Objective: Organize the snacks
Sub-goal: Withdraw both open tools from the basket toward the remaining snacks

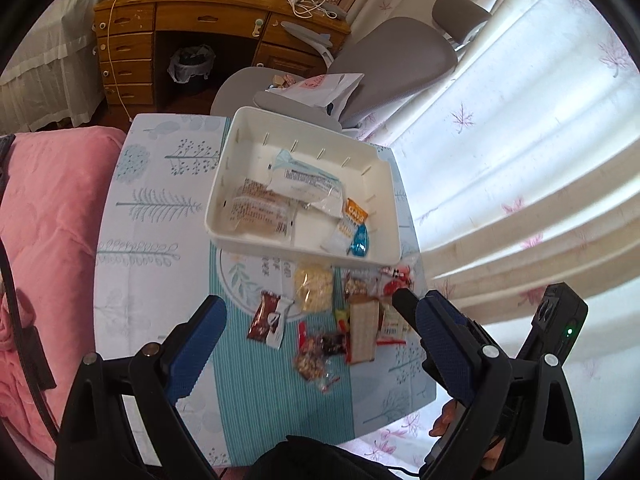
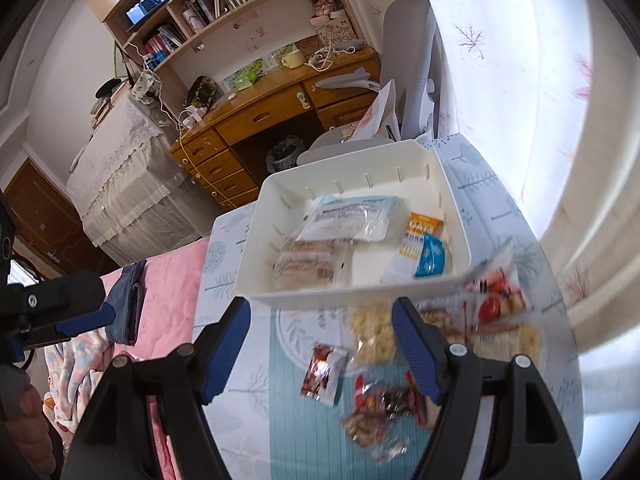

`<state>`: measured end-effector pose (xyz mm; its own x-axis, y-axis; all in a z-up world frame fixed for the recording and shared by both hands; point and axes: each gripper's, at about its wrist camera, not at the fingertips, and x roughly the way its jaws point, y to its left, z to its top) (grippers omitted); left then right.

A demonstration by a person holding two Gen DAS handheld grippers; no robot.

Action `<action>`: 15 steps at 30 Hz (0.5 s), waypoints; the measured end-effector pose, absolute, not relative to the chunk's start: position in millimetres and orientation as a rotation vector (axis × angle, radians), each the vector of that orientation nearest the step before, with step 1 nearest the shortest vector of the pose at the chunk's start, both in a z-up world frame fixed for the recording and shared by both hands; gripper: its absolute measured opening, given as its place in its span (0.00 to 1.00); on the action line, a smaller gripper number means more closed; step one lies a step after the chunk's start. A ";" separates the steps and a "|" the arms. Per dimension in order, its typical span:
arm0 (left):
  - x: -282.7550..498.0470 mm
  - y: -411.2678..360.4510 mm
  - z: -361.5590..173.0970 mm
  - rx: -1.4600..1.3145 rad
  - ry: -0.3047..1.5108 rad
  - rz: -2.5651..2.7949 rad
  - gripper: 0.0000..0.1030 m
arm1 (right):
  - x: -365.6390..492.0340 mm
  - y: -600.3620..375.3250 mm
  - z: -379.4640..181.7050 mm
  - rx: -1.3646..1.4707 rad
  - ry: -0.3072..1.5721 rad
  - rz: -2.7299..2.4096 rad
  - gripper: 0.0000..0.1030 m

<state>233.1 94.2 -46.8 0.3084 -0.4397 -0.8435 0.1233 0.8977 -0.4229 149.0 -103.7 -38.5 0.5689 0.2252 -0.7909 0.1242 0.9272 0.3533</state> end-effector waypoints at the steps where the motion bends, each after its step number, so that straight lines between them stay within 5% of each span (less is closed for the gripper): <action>1: 224.7 97.5 -46.3 -0.301 1.204 -0.384 0.92 | 139.9 -99.5 -36.6 0.395 0.966 0.058 0.72; 15: 126.1 129.2 -68.5 -0.287 1.235 -0.422 0.92 | 43.3 -63.4 -37.8 0.360 0.939 0.030 0.72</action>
